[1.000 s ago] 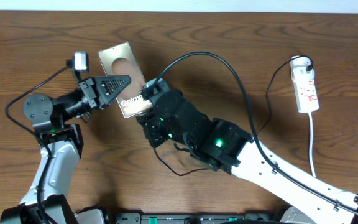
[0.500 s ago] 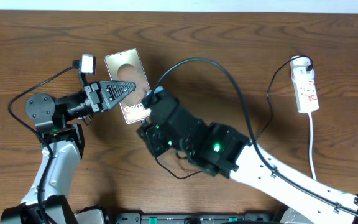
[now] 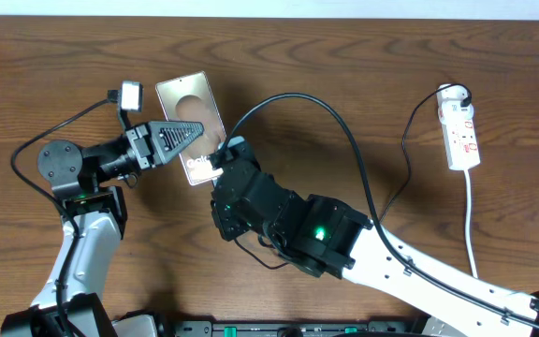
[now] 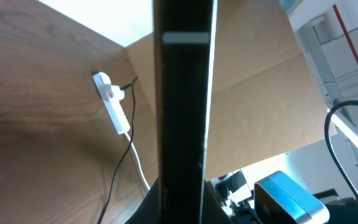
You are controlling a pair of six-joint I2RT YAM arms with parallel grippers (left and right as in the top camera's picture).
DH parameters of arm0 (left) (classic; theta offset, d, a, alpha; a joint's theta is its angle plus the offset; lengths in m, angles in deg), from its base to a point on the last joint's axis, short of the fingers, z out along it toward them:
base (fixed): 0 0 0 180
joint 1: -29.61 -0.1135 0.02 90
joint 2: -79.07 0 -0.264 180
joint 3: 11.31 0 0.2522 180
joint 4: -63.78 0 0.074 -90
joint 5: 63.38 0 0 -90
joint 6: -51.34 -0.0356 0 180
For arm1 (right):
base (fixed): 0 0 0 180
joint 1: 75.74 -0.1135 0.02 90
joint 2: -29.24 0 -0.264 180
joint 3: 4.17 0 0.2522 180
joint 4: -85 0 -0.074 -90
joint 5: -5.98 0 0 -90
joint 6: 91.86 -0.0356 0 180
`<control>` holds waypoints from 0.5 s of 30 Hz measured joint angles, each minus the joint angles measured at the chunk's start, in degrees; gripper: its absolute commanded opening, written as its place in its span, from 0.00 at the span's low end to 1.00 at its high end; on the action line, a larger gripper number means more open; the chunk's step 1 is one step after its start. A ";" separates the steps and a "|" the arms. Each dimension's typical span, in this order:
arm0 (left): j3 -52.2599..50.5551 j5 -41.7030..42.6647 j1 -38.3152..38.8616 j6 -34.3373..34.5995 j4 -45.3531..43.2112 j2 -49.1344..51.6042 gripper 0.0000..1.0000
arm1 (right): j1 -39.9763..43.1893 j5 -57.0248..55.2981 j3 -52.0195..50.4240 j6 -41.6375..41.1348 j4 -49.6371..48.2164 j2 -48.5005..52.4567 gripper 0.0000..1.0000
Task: Plug charger to phone and switch on socket
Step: 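Open the right gripper off the plug and withdraw the right arm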
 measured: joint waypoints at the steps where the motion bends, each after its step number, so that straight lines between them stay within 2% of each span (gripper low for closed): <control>1: 0.00 -0.20 -0.04 0.00 -0.02 0.00 0.07 | -0.02 -0.33 -0.02 0.00 -0.33 0.02 0.05; 4: 0.00 -0.79 -0.26 0.02 -0.02 0.00 0.07 | -0.09 -1.38 -0.17 -0.15 -1.29 0.07 0.03; 7: 0.00 -1.33 -0.42 0.02 -0.04 0.00 0.08 | -0.26 -2.16 -0.48 -0.11 -2.43 0.07 0.18; 11: -0.07 0.11 -0.26 -0.11 0.00 0.00 0.07 | -0.35 -3.45 -0.35 -0.15 -4.04 0.11 0.33; 15: -0.09 1.70 -0.20 -1.11 0.02 0.00 0.07 | -0.44 -2.80 -0.35 -0.28 -1.27 0.11 0.42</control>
